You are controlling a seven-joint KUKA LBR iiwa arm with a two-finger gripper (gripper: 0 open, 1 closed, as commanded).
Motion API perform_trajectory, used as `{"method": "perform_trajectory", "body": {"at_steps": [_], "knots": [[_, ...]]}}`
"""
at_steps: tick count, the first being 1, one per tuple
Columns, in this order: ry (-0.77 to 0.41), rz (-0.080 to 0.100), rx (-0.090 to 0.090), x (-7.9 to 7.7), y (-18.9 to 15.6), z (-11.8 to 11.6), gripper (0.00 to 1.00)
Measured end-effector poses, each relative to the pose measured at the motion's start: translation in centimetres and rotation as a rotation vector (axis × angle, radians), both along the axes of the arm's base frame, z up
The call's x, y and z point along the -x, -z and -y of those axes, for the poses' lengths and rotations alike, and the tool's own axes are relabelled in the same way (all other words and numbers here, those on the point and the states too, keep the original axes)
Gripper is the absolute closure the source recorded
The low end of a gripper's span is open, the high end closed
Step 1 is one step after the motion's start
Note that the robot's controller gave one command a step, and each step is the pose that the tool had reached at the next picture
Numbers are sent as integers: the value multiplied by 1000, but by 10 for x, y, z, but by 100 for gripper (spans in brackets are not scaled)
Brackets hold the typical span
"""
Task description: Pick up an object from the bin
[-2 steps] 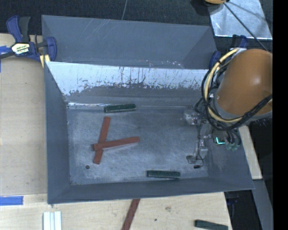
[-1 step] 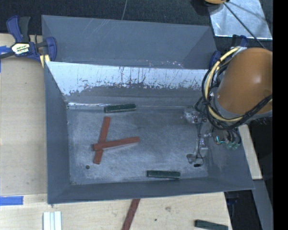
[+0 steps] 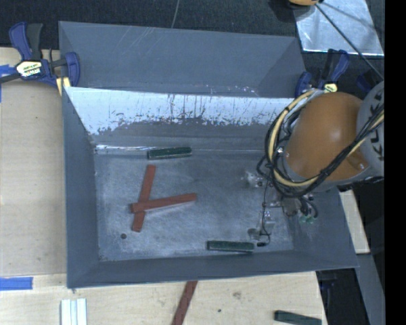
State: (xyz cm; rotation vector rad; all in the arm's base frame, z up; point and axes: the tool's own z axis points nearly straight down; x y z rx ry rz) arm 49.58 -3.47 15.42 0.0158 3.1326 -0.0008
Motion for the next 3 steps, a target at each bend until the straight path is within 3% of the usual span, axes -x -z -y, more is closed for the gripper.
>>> {"method": "perform_trajectory", "body": {"at_steps": [1, 2, 3], "knots": [[20, -8, -1, 11, 55, 2, 0], [46, -6, -1, 2, 47, -26, 0], [17, -8, -1, 3, 45, -41, 0]]}}
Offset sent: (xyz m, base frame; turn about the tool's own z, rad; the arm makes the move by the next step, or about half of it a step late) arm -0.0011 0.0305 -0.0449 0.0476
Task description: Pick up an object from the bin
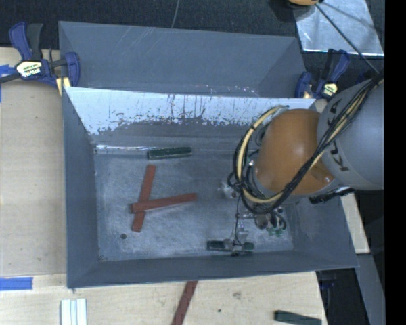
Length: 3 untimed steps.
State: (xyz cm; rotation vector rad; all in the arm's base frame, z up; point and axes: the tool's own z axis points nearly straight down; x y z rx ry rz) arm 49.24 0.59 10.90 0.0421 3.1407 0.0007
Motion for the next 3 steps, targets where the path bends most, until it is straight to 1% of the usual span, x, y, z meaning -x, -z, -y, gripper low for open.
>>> {"method": "perform_trajectory", "body": {"at_steps": [1, 2, 3], "knots": [[-72, 0, 1, 4, 13, -46, 0], [-99, -1, 0, 8, 14, 4, 0], [-73, 2, 4, -3, 2, 31, 0]]}}
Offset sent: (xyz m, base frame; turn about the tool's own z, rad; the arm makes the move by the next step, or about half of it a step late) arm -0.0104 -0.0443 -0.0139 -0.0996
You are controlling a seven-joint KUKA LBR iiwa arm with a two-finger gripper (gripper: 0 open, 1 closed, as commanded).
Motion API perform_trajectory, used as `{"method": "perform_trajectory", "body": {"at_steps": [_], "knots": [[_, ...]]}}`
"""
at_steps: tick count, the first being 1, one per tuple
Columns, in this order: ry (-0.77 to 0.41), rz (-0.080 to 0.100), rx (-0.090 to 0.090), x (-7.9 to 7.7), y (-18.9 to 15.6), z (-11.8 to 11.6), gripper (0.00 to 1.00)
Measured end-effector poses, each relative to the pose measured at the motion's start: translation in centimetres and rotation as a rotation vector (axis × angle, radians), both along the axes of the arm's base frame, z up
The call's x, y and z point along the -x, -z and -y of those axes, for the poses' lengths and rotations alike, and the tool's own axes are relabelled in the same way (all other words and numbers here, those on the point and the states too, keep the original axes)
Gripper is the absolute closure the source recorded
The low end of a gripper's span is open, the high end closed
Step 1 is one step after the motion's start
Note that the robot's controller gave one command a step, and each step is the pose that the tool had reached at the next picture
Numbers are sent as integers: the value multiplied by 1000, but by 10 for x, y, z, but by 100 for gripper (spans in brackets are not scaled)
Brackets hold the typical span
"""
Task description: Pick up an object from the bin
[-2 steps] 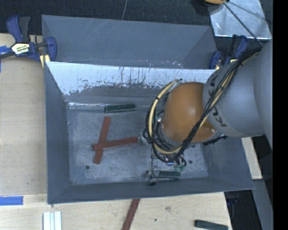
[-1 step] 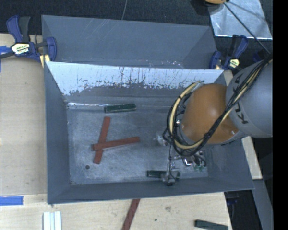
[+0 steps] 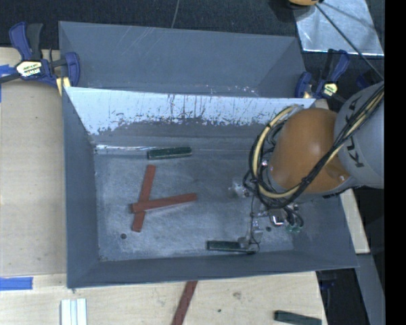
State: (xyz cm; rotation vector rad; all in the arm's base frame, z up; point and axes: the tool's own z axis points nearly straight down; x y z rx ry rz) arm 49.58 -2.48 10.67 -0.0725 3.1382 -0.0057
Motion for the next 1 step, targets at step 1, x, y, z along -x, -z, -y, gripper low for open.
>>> {"method": "perform_trajectory", "body": {"at_steps": [1], "knots": [[-156, -2, -3, 4, -6, -18, 0]]}}
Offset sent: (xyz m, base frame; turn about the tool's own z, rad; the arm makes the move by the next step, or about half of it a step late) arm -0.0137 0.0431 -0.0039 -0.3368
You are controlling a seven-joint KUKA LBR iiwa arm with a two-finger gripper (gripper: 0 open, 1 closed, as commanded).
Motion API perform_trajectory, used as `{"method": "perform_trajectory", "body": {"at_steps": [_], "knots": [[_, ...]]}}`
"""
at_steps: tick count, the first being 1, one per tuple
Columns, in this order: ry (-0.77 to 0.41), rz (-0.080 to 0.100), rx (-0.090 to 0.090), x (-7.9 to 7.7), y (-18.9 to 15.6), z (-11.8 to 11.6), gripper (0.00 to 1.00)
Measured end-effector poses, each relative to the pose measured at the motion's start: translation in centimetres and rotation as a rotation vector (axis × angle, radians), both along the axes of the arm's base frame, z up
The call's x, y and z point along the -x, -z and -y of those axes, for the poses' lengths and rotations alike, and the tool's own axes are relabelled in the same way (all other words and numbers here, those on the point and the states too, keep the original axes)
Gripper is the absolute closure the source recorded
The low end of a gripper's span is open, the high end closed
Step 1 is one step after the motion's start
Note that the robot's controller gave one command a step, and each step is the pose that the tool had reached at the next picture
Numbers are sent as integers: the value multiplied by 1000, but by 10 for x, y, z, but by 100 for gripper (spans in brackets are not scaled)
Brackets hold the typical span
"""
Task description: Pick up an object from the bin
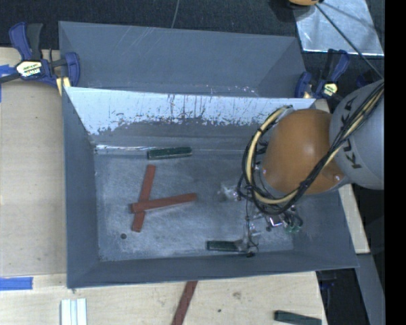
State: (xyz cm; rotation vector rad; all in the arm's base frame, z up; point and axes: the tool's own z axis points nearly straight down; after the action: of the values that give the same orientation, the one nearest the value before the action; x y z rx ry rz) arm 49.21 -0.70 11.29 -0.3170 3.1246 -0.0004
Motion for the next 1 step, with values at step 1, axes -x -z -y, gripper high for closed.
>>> {"method": "perform_trajectory", "body": {"at_steps": [1], "knots": [[-177, 1, 0, 8, 8, -22, 0]]}}
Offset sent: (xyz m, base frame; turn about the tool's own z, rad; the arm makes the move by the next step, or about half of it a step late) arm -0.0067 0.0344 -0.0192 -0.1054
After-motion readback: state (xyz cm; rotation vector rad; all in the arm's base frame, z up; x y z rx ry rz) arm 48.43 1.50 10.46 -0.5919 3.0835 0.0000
